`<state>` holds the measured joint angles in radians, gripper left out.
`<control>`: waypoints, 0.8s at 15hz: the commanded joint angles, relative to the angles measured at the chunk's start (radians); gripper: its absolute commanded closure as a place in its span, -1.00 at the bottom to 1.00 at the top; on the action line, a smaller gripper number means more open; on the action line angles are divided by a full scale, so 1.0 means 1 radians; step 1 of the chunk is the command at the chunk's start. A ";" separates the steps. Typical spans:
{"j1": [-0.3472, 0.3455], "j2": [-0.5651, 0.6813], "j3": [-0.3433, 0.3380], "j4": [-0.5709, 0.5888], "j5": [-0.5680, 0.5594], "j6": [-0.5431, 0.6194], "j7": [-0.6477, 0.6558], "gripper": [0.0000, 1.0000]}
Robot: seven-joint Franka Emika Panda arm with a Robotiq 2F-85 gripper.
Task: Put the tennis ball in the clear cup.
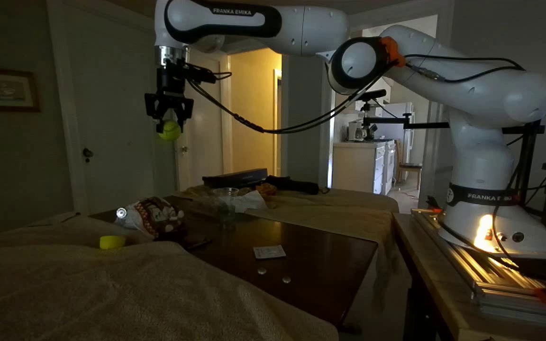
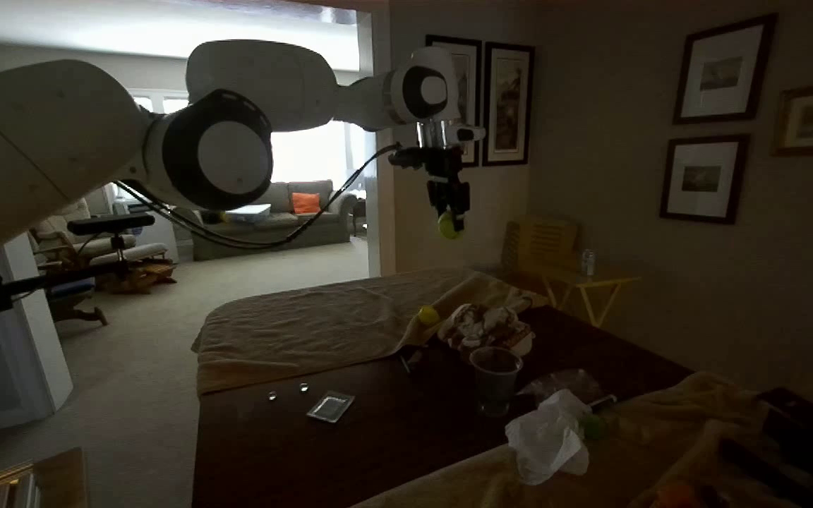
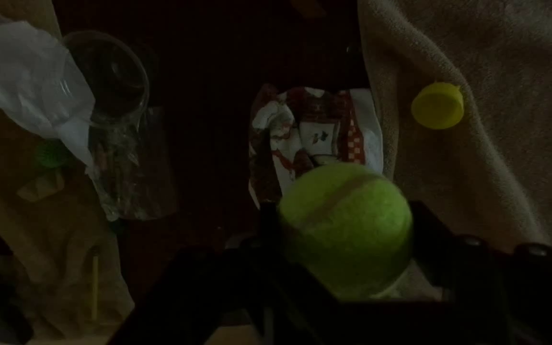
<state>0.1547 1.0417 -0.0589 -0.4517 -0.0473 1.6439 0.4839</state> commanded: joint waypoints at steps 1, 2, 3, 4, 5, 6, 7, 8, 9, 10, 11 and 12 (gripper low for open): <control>0.022 -0.030 -0.036 -0.016 -0.010 -0.059 0.188 0.15; 0.025 -0.031 -0.044 -0.016 -0.015 -0.071 0.236 0.15; 0.025 -0.032 -0.051 -0.016 -0.017 -0.085 0.281 0.15; 0.023 -0.032 -0.052 -0.014 -0.016 -0.092 0.307 0.15; 0.015 -0.028 -0.038 -0.008 -0.011 -0.076 0.245 0.15; 0.012 -0.027 -0.034 -0.006 -0.010 -0.070 0.230 0.15; 0.008 -0.025 -0.025 -0.004 -0.013 -0.057 0.147 0.15; 0.003 -0.025 -0.013 -0.003 -0.006 -0.049 0.079 0.15; -0.001 -0.025 -0.002 -0.003 0.002 -0.045 0.024 0.15; -0.005 -0.025 0.009 -0.004 0.011 -0.042 -0.028 0.15; -0.009 -0.024 0.019 -0.004 0.019 -0.036 -0.078 0.15; -0.016 -0.026 0.035 -0.006 0.030 -0.036 -0.124 0.15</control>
<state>0.1581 1.0335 -0.0670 -0.4517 -0.0473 1.5986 0.4909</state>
